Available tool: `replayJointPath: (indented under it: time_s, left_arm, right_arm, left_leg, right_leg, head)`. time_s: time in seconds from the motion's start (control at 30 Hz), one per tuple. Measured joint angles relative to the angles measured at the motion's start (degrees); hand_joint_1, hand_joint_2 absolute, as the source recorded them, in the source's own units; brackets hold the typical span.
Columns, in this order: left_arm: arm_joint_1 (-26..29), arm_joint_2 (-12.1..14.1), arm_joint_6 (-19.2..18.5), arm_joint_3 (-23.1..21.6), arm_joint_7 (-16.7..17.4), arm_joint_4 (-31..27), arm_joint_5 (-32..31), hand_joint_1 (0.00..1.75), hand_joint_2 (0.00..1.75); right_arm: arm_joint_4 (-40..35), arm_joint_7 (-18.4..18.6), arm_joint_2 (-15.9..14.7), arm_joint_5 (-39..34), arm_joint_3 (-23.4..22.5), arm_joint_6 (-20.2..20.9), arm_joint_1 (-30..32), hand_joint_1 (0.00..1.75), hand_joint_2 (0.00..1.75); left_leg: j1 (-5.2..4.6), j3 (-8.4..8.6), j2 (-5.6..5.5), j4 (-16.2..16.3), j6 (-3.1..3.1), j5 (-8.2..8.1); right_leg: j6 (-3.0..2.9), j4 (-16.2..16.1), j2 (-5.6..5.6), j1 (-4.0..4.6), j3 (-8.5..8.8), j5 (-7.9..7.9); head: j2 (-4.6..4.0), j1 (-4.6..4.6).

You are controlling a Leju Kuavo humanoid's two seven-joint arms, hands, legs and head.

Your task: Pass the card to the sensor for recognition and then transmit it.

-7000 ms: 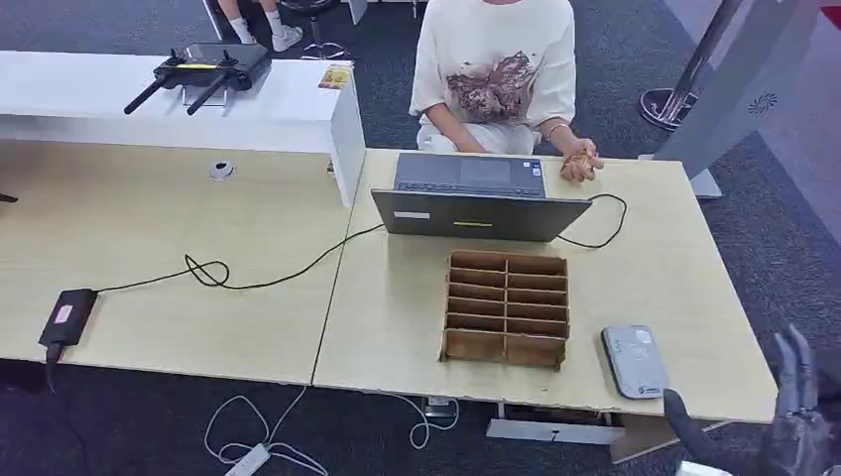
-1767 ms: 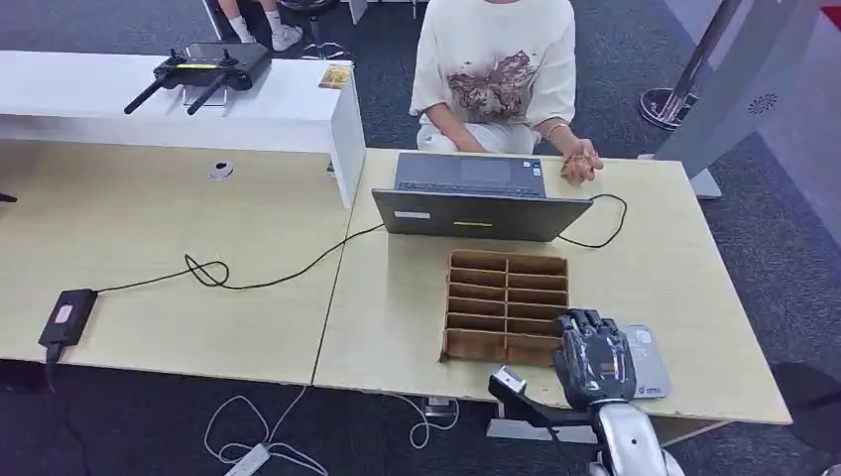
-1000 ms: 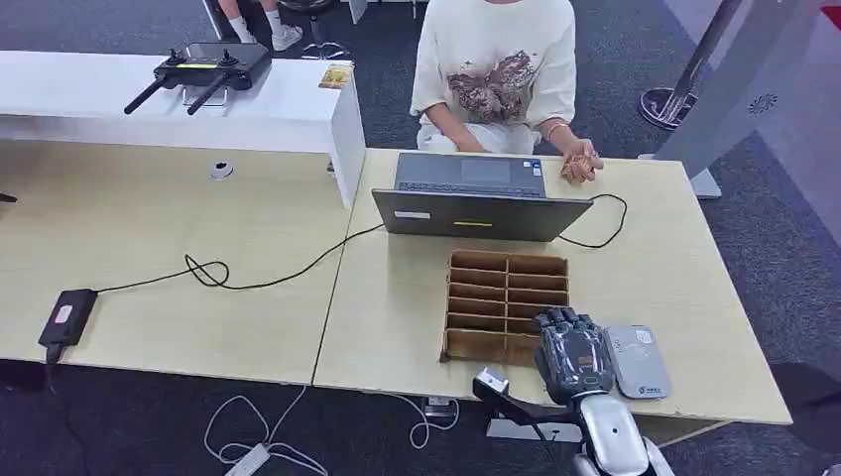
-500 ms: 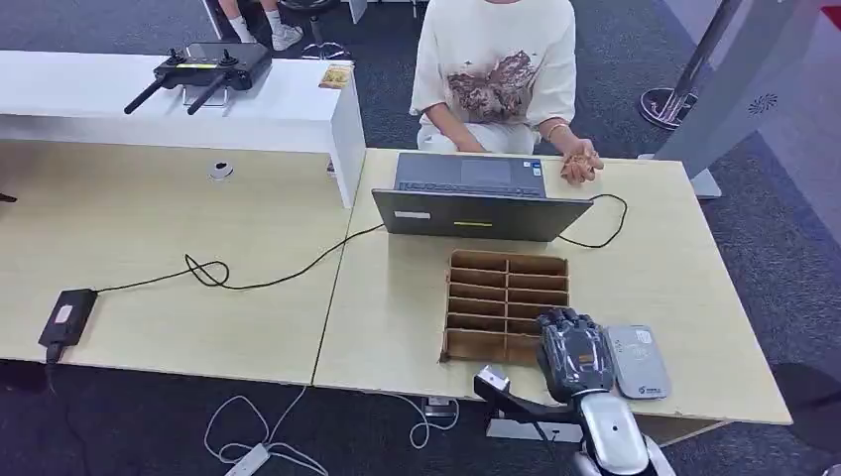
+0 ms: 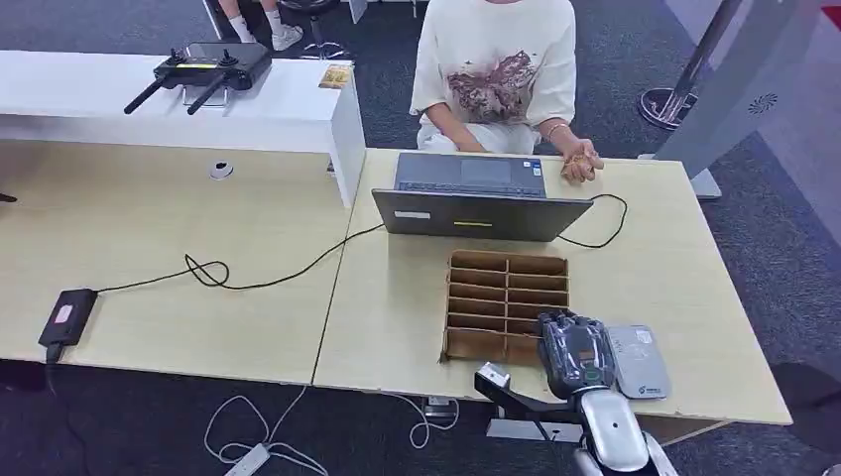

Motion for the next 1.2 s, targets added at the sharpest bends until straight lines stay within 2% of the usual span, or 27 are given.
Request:
replayJointPath:
  time_s: [0.3,0.37,0.57,0.77,0.97,1.2]
  left_arm:
    - [0.0,0.0,0.0,0.0,0.0,0.0,-0.2,0.0,1.75]
    - [0.0,0.0,-0.1,0.0,0.0,0.0,-0.2,0.0,1.75]
    - [0.0,0.0,-0.3,0.0,-0.1,0.0,-0.2,0.0,1.75]
    - [0.0,0.0,-0.3,0.0,-0.1,0.0,-0.2,0.0,1.75]
    - [0.0,0.0,-0.3,0.0,-0.2,0.0,-0.4,0.0,1.75]
    - [0.1,0.0,-0.3,0.0,-0.4,0.0,-0.4,0.0,1.75]
  right_arm:
    - [0.0,-0.1,0.0,0.8,0.0,-0.8,0.0,1.48,1.75]
    - [0.0,-0.2,0.0,0.9,0.0,-1.1,0.0,1.57,1.75]
    - [-0.2,-0.3,0.0,1.2,-0.1,-1.9,0.1,1.68,1.75]
    - [-0.5,-0.9,-0.1,1.6,-0.1,-2.8,0.1,1.66,1.75]
    - [-1.0,-2.1,-0.5,1.6,-0.1,-3.8,0.2,1.75,1.75]
    - [-1.8,-3.8,-1.3,0.7,-0.1,-5.5,0.8,1.75,1.75]
  left_leg:
    - [0.0,0.0,0.0,0.0,0.0,0.0]
    - [0.0,0.01,0.0,0.0,0.0,0.0]
    - [0.0,0.01,0.01,0.0,0.0,0.0]
    - [0.0,0.0,0.01,0.0,0.0,0.0]
    - [0.0,0.01,0.01,0.0,0.0,0.0]
    - [0.0,0.01,0.01,0.0,0.0,0.0]
  right_leg:
    - [0.0,0.0,0.0,0.0,0.0,0.0]
    - [0.0,0.0,0.0,0.0,0.0,0.0]
    - [0.0,0.0,0.01,0.0,-0.01,0.0]
    - [0.0,0.0,0.01,0.0,-0.01,0.0]
    - [0.0,0.0,0.01,0.0,-0.01,0.0]
    - [0.0,0.0,0.01,0.0,-0.01,0.0]
  head:
    - [0.0,0.0]
    - [0.0,0.0]
    - [0.0,0.0]
    - [0.0,0.0]
    - [0.0,0.0]
    - [0.0,0.0]
